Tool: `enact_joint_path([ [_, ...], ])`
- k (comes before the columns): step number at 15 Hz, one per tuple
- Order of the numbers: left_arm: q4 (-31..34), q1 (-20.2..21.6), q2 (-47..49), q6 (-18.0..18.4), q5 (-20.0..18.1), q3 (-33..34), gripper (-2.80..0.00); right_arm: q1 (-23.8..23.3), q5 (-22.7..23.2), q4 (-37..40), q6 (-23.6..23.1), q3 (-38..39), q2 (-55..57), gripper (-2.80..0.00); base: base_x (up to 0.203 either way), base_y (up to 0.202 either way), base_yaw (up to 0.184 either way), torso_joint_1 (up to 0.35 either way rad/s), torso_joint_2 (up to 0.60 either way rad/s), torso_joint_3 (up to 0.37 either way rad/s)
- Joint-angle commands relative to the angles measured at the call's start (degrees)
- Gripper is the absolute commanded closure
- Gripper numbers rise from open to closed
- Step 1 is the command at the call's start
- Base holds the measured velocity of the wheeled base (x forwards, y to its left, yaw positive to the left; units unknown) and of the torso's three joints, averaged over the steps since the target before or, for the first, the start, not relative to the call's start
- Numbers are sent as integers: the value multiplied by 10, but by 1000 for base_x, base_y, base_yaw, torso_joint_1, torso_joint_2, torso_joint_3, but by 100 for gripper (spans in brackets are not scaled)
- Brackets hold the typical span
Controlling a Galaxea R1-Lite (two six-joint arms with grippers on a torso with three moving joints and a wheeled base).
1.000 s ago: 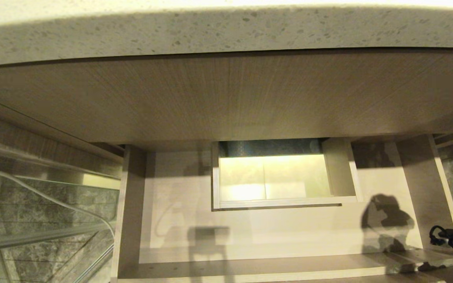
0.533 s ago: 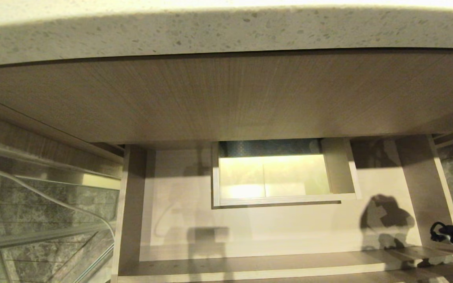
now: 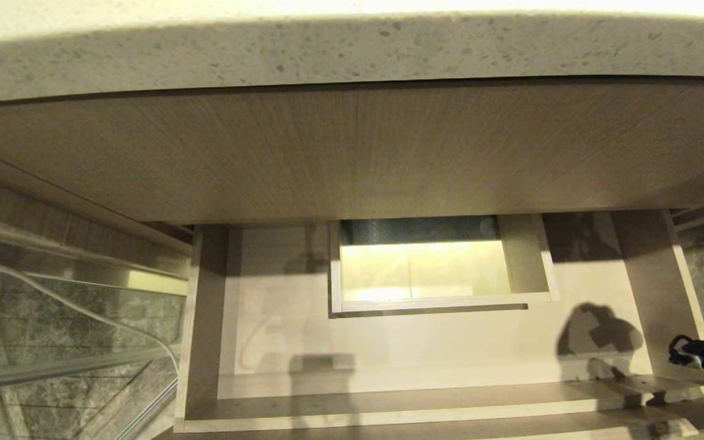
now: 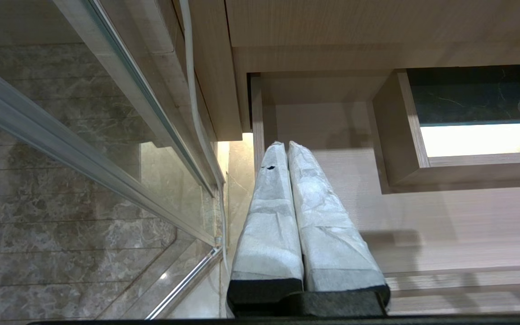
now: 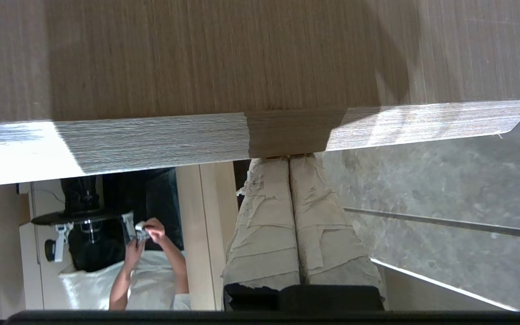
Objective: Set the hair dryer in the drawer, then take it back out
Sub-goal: Close the drawer
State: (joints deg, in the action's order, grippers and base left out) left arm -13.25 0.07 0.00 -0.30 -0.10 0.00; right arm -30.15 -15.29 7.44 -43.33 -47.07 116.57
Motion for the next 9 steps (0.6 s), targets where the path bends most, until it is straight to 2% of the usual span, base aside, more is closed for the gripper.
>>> enact_joint_path([
  [1, -1, 0, 0, 0, 0, 23, 0, 1, 3, -3, -2, -8, 1, 0, 0, 0, 0, 0, 0, 0],
  [7, -1, 0, 0, 0, 0, 23, 0, 4, 10, -1, -3, -19, -7, 0, 0, 0, 0, 0, 0, 0],
  [9, -1, 0, 0, 0, 0, 23, 0, 4, 11, -1, -27, -19, -7, 0, 0, 0, 0, 0, 0, 0],
])
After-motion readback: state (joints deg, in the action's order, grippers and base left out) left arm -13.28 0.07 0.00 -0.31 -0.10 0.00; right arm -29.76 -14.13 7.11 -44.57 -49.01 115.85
